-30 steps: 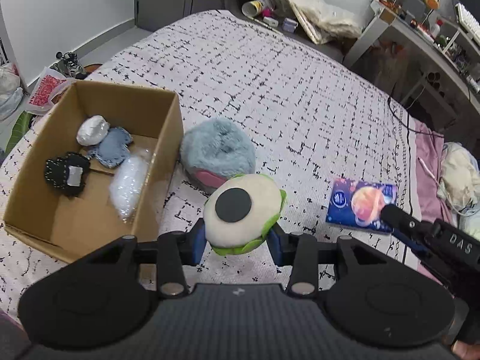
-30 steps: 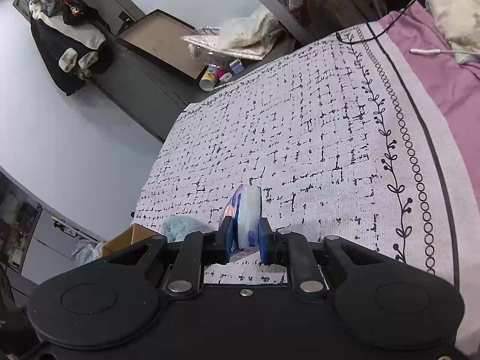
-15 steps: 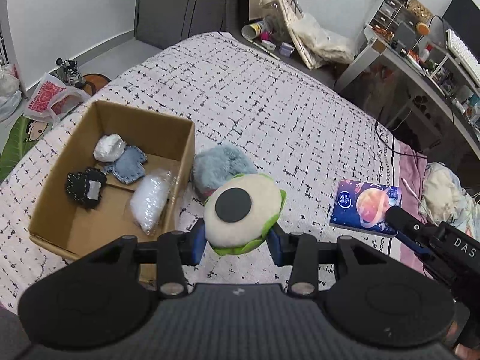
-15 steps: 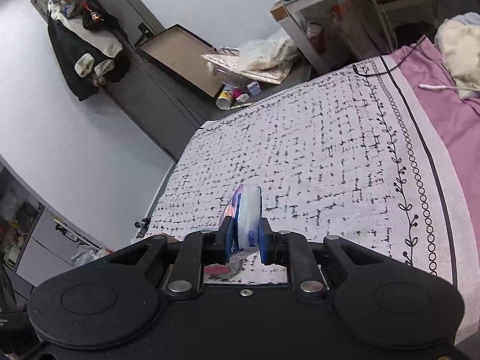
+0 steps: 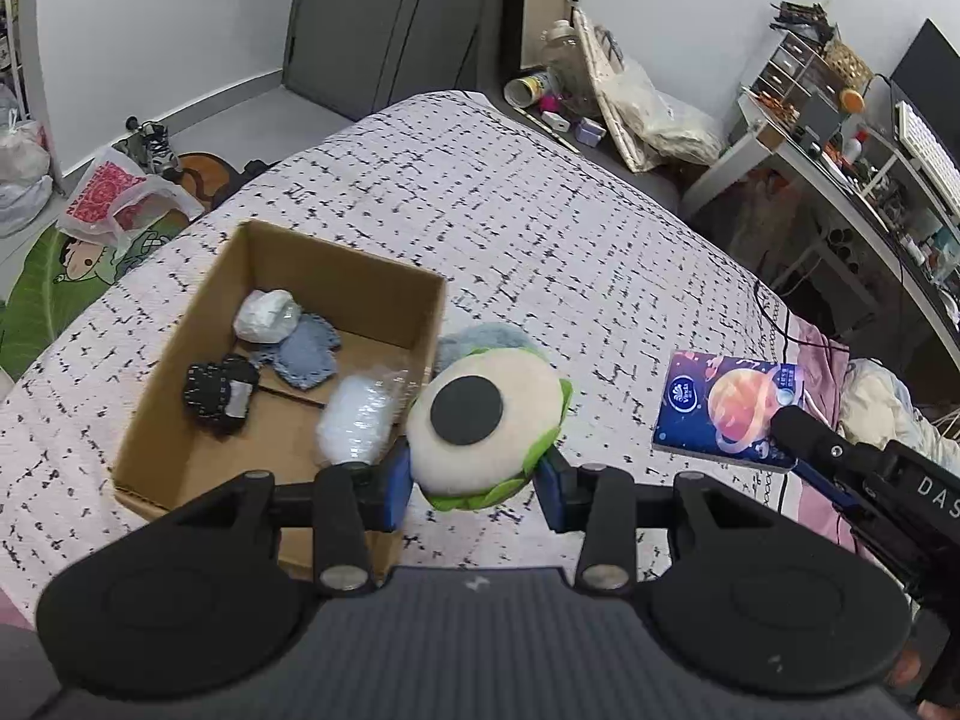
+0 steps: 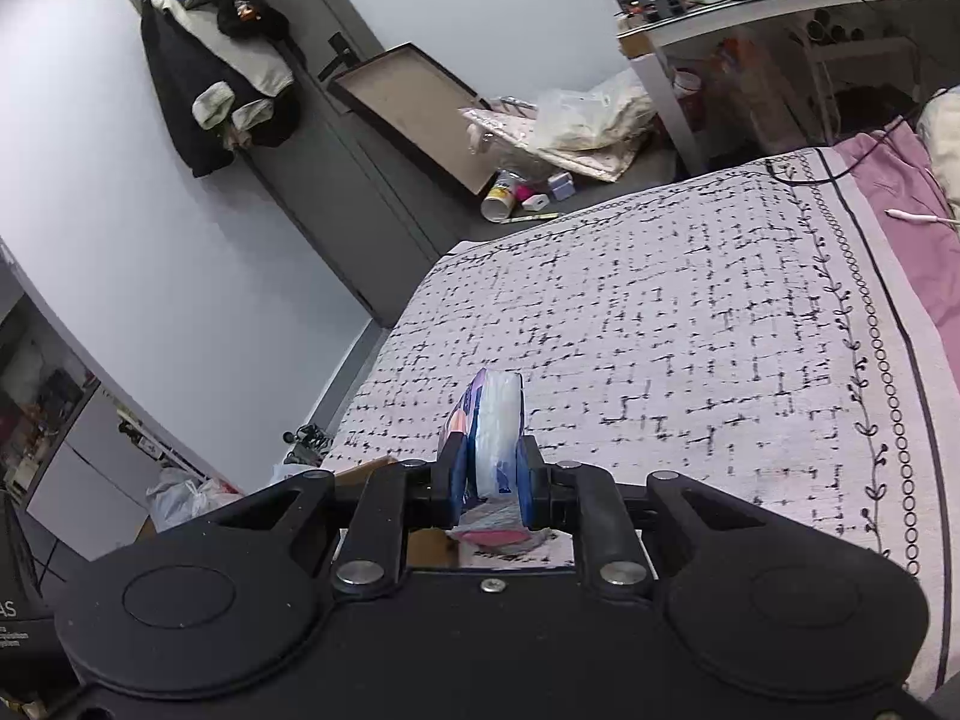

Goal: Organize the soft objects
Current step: 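Carry the green-and-white plush with the left tool while the right tool carries the tissue pack to the box, then open the left tool over the box while the right tool releases the tissue pack into it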

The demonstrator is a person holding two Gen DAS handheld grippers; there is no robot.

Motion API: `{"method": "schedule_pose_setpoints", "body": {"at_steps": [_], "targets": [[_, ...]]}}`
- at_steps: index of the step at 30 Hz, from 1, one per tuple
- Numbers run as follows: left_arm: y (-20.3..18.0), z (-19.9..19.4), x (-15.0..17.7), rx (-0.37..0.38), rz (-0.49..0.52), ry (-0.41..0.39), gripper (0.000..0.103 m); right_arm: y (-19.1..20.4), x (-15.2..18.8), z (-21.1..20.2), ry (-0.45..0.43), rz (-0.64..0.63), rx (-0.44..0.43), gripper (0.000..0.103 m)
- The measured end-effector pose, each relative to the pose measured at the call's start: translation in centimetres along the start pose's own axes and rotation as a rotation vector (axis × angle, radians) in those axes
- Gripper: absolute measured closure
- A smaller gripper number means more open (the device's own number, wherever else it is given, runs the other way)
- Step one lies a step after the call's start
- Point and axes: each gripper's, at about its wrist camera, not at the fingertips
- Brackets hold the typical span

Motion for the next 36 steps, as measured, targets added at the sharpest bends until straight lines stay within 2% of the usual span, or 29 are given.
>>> {"method": "schedule_pose_setpoints", "body": {"at_steps": [14, 36], "targets": [[5.6, -0.5, -1.3, -0.014, -0.086, -0.008, 0.062, 5.3, 1.2, 1.7, 0.03, -0.064, -0.025, 0.086], [11.3, 2.1, -2.4, -0.063, -0.183, 0.066, 0.062, 10.5, 2.7, 5.5, 0.106, -0.115, -0.065, 0.086]]}}
Point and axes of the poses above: each gripper's, at about its wrist camera, not at the fingertips, and z roughly the way its jaws point, y to its left, x to its underside, and after that the axes turned 8 degrees about -z, right-handed
